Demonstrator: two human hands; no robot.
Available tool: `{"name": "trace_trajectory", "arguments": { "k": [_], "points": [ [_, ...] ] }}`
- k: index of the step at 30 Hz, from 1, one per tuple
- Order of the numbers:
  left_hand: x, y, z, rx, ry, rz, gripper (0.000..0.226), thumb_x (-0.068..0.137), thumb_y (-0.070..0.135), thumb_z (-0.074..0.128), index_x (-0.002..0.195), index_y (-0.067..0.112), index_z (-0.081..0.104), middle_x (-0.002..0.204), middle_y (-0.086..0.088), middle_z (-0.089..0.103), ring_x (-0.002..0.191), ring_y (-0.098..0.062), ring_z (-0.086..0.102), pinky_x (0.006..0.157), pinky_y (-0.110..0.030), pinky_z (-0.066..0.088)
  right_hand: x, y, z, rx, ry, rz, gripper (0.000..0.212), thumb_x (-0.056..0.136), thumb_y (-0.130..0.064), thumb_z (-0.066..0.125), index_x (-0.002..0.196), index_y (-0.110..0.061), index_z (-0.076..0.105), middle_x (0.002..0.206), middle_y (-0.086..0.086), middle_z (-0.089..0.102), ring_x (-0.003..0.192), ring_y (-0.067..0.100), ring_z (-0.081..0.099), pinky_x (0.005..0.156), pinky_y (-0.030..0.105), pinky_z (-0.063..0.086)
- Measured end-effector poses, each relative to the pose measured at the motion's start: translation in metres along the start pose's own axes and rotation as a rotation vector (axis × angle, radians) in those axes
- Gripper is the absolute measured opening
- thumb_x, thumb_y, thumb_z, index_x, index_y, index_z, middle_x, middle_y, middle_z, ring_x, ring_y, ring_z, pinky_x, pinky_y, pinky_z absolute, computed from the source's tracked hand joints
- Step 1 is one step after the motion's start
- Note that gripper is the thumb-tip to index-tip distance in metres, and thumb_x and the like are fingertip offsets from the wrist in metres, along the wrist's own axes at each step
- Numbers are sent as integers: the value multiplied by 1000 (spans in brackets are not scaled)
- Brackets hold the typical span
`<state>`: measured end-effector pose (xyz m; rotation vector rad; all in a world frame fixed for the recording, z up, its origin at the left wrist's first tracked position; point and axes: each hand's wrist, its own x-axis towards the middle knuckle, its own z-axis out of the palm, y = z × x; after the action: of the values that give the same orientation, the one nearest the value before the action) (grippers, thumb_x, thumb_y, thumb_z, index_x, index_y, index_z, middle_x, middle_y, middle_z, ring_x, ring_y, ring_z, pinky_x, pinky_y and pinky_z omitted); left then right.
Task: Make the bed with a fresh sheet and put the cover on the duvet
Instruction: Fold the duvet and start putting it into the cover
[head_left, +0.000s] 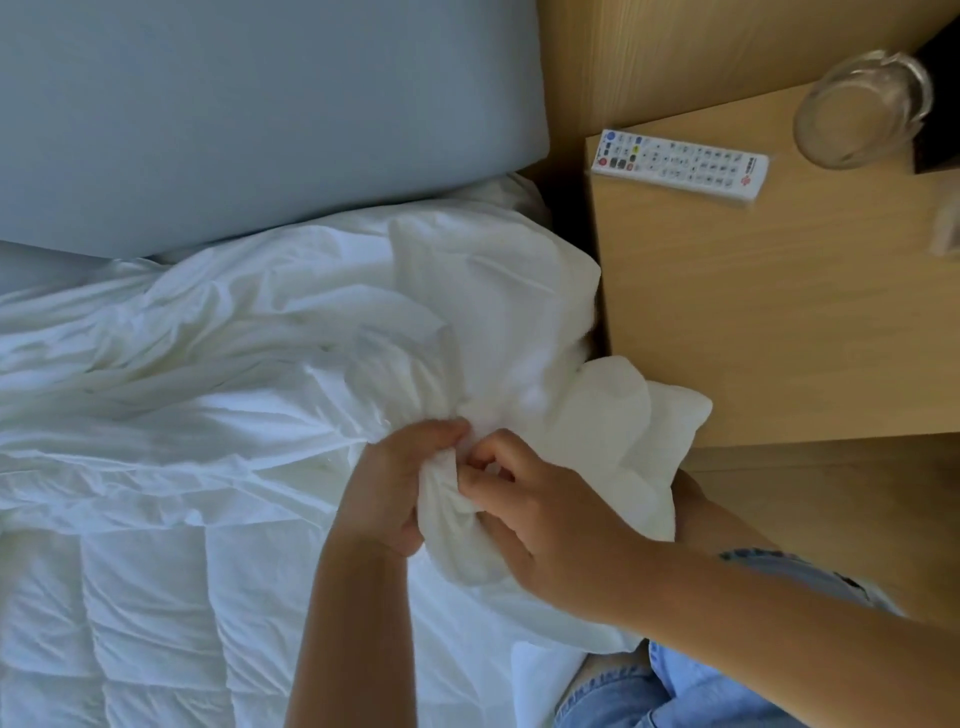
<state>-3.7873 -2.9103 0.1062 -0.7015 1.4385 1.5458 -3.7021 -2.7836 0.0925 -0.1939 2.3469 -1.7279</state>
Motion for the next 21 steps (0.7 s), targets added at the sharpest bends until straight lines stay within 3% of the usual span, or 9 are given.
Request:
{"name": "trace_trajectory", "arguments": {
  "k": [2, 5, 7, 9, 11, 13, 15, 21],
  "points": [
    [2, -2, 8, -227, -70, 43, 13, 66, 15, 60, 60, 8, 68, 57, -9, 61, 53, -22, 64, 51, -25, 52, 4, -1, -7, 170, 67, 65, 32, 88, -12, 51, 119, -12, 60, 106, 1, 51, 80, 8, 53, 69, 20, 45],
    [3, -9, 23, -421, -121, 103, 43, 88, 31, 40, 91, 2, 72, 84, -17, 68, 81, -29, 68, 73, -34, 56, 16, 9, -26, 447, 281, 252, 32, 85, -25, 60, 116, -27, 55, 103, -10, 51, 95, 3, 53, 75, 18, 47],
    [0, -17, 30, -481, -219, 86, 53, 92, 43, 41, 115, 3, 64, 107, -18, 67, 100, -30, 65, 88, -39, 52, 25, 19, -34, 306, 254, 350, 49, 86, -31, 63, 132, -25, 46, 117, -16, 45, 111, -2, 45, 88, 18, 45],
    [-3, -20, 29, -420, -249, 3, 47, 76, 40, 67, 108, 6, 70, 99, -13, 70, 93, -26, 67, 84, -35, 53, 30, 24, -34, 167, 34, 349, 56, 90, -28, 60, 141, -20, 39, 130, -9, 42, 123, 4, 39, 101, 22, 38],
    [-5, -23, 15, -335, -283, -110, 41, 59, 27, 78, 94, 6, 74, 86, -12, 71, 83, -25, 69, 77, -34, 55, 30, 24, -31, 98, -115, 273, 42, 94, -22, 56, 134, -15, 49, 127, -1, 48, 119, 12, 45, 101, 27, 37],
    [-6, -22, 0, -228, -267, -205, 41, 51, 17, 75, 89, 4, 73, 84, -14, 68, 81, -26, 67, 77, -37, 52, 27, 23, -29, 5, -153, 194, 20, 95, -19, 53, 111, -11, 62, 107, 0, 55, 99, 14, 50, 89, 35, 44],
    [-5, -22, -9, -107, -209, -245, 38, 48, 12, 69, 85, 4, 73, 82, -14, 66, 81, -25, 65, 75, -36, 51, 28, 22, -27, -72, -178, 162, 14, 94, -20, 54, 95, -9, 62, 91, -3, 50, 85, 10, 43, 76, 39, 45],
    [-10, -21, -16, 162, -12, -143, 44, 41, 21, 70, 83, 7, 75, 84, -17, 69, 79, -30, 68, 66, -36, 53, 38, 13, -25, -117, -140, 87, 12, 93, -15, 52, 86, -8, 58, 75, -10, 38, 70, 9, 37, 61, 27, 30]
  ]
}}
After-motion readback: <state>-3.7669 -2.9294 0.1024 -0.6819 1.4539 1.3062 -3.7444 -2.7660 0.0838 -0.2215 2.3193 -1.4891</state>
